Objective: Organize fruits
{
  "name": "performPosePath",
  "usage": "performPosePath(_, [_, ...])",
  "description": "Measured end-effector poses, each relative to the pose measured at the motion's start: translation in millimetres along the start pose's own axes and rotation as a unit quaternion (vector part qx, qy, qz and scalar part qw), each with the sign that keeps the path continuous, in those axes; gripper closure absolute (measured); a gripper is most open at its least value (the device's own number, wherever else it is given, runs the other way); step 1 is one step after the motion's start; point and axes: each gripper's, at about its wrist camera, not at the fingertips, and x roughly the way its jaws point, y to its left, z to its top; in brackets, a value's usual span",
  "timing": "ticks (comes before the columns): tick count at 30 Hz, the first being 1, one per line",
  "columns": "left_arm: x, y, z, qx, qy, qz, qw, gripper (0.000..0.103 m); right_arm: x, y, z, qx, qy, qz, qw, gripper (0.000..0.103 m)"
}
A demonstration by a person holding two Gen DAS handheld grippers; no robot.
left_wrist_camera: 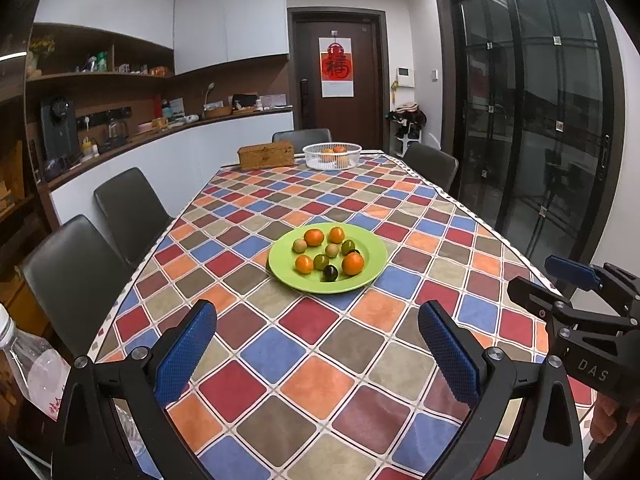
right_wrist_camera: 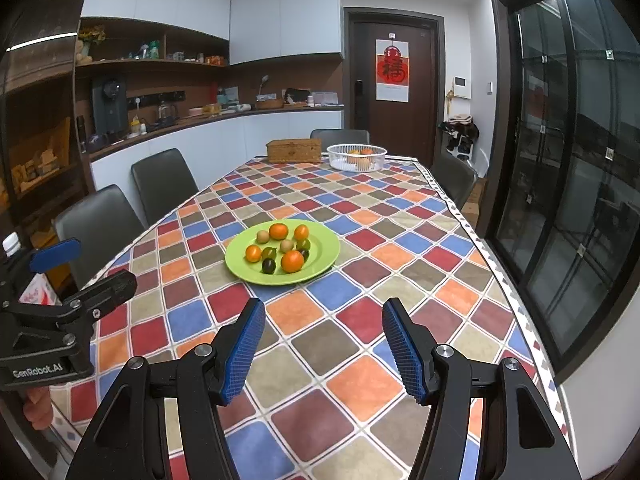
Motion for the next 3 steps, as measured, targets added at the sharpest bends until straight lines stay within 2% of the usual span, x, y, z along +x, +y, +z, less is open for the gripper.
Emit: performPosePath(3, [0.2,1.0,-1.3,0.0,0.001,0.004,1.0,0.0,-0.1,1.5,-0.9,-0.001,0.002,0.001,1.0,0.041])
